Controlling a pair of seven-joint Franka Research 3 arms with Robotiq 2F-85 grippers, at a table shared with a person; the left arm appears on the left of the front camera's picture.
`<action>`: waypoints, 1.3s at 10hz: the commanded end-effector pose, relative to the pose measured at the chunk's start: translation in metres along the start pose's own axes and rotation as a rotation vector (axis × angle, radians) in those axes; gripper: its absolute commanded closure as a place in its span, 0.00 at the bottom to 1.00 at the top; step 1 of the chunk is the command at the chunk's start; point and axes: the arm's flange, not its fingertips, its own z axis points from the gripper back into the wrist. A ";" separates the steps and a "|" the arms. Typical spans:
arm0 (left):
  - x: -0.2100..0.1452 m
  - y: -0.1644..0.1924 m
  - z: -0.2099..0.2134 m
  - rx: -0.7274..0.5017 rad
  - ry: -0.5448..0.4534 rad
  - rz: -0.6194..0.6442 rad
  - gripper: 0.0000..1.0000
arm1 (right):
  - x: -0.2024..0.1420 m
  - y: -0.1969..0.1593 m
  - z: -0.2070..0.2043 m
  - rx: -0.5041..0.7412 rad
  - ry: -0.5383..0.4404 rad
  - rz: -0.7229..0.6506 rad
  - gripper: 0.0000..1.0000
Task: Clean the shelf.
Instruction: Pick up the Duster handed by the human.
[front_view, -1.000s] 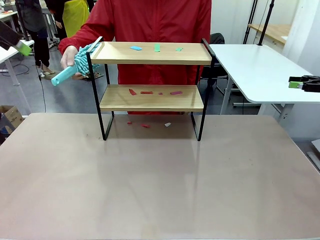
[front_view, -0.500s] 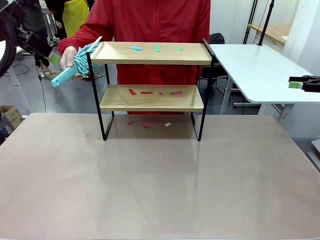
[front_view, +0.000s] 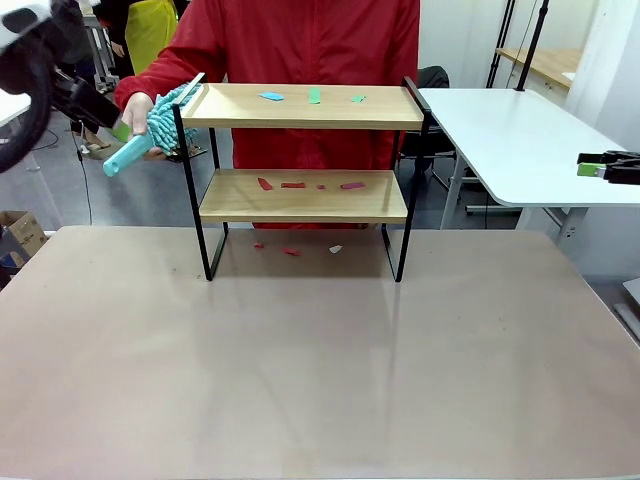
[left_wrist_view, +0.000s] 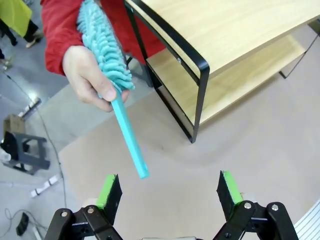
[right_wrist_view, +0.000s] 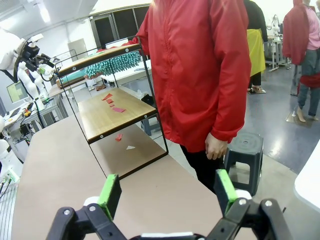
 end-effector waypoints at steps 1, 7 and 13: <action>0.010 -0.004 -0.026 0.062 0.062 0.067 0.00 | 0.002 0.001 -0.001 0.002 0.001 0.005 0.00; 0.011 0.008 -0.083 0.155 0.129 0.184 0.00 | 0.002 0.001 -0.001 0.002 0.001 0.005 0.00; 0.013 0.016 -0.094 0.144 0.169 0.183 1.00 | 0.002 0.001 -0.001 0.002 0.001 0.005 0.00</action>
